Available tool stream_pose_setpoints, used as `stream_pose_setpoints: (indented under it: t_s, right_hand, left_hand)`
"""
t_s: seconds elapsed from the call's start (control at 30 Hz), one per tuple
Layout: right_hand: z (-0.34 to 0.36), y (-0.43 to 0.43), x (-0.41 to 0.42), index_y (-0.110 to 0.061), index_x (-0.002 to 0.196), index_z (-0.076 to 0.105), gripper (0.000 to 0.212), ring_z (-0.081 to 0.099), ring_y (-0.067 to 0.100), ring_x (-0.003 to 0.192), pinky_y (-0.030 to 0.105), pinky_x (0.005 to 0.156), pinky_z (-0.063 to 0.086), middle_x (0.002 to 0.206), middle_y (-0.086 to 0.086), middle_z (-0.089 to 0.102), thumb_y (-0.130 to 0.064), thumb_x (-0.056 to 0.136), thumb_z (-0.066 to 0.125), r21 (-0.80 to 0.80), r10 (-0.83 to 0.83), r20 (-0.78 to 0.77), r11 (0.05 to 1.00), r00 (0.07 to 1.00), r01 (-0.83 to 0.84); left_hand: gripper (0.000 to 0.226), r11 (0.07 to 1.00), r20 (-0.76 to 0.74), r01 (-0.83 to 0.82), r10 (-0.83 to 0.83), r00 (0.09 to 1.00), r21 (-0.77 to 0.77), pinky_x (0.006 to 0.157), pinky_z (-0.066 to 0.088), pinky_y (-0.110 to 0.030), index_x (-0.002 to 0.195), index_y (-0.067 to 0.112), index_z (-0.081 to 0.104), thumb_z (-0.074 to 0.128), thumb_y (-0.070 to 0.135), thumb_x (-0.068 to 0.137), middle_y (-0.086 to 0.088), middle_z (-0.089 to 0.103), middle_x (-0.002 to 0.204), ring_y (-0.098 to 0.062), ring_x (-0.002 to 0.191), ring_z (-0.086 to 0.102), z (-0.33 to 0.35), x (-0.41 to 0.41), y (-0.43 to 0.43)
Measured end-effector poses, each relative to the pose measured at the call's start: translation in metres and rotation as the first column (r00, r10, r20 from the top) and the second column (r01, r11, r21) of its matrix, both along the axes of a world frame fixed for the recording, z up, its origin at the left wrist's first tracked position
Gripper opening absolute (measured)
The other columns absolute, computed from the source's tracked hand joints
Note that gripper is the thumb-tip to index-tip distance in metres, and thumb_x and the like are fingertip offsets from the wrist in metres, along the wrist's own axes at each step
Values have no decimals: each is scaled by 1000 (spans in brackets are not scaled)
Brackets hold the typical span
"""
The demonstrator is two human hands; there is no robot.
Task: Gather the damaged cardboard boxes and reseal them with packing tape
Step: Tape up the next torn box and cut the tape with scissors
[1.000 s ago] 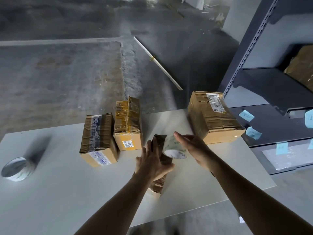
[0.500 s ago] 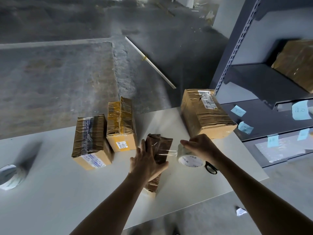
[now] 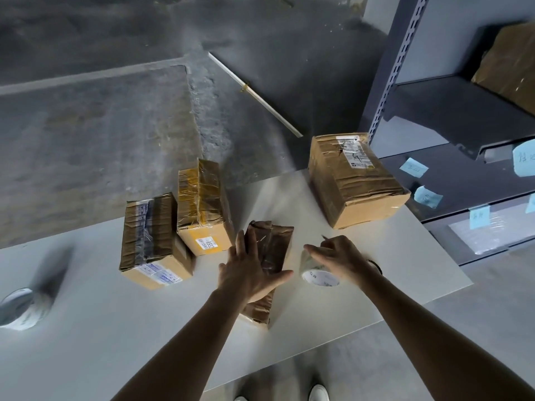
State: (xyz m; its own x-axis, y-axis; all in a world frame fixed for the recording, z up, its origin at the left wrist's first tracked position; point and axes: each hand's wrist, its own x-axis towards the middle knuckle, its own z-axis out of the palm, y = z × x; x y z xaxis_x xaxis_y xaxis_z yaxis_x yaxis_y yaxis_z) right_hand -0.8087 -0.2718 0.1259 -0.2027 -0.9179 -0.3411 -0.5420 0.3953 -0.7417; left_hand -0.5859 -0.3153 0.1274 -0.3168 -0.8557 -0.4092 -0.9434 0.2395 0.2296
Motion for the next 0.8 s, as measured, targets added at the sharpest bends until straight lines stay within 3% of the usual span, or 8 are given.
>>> stream_pose_setpoints:
  t_s: [0.1, 0.2, 0.3, 0.4, 0.47, 0.57, 0.63, 0.8]
  right_hand:
    - [-8, 2, 2, -8, 96, 72, 46, 59, 19, 76, 33, 79, 51, 82, 1, 62, -52, 86, 66, 9, -41, 7, 999, 999, 41]
    - [-19, 3, 3, -18, 95, 71, 49, 64, 23, 85, 37, 83, 53, 90, 2, 67, -64, 79, 63, 22, -50, 19, 999, 999, 50]
    - [-20, 5, 7, -31, 87, 59, 34, 59, 19, 86, 33, 85, 51, 92, -3, 62, -65, 82, 60, 41, -29, -1, 999, 1000, 29]
    - [-18, 7, 9, -28, 87, 55, 22, 51, 15, 83, 11, 66, 44, 89, -4, 55, -49, 93, 61, 20, 13, 14, 1000, 1000, -13]
    - [-24, 5, 11, -22, 89, 55, 21, 49, 14, 79, 8, 60, 41, 85, -4, 53, -41, 95, 61, -16, 6, 45, 1000, 999, -6]
    - [-35, 0, 14, -15, 67, 50, 42, 38, 8, 54, 27, 50, 30, 56, -10, 41, -45, 95, 60, -53, -27, 168, 998, 985, 36]
    - [-42, -1, 17, -13, 58, 44, 54, 30, 5, 42, 28, 50, 23, 44, -9, 32, -48, 97, 55, -40, -37, 226, 998, 974, 47]
    - [-48, 4, 20, -4, 60, 43, 61, 32, 11, 51, 30, 55, 26, 55, -2, 34, -52, 96, 54, -56, -77, 306, 994, 949, 98]
  left_hand:
    - [136, 1000, -13, -21, 21, 1000, -9, 112, 28, -62, 153, 25, -19, 27, 103, 52, -2, -13, 163, -39, 148, 14, -1, 0, -2]
    - [131, 998, -17, -53, 52, 998, -39, 114, 26, -62, 153, 25, -18, 14, 103, 53, -1, -8, 163, -36, 148, 15, -2, -4, 2]
    - [128, 995, 13, -88, 89, 996, -51, 119, 13, -60, 154, 17, -16, 11, 100, 59, -5, -11, 163, -33, 150, 4, 4, -14, 4]
    - [126, 986, 26, -147, 149, 988, -81, 119, 3, -57, 155, 10, -11, 17, 97, 68, -11, -12, 164, -31, 151, -6, 9, -30, 1]
    - [125, 980, 63, -178, 184, 981, -90, 119, 2, -56, 154, 7, -13, 22, 95, 71, -12, -14, 164, -31, 152, -8, 11, -41, -1]
    - [119, 970, 98, -227, 235, 967, -84, 119, 6, -58, 152, 3, -15, 29, 88, 80, -16, -16, 163, -34, 151, -7, 10, -54, 2]
    - [118, 964, 104, -241, 252, 962, -110, 118, 12, -59, 152, 4, -14, 35, 84, 82, -19, -10, 162, -37, 150, -1, 10, -59, 3]
    - [118, 965, 96, -212, 228, 969, -155, 111, 28, -58, 152, 4, -9, 51, 77, 81, -22, 12, 155, -43, 142, 19, 10, -58, -4]
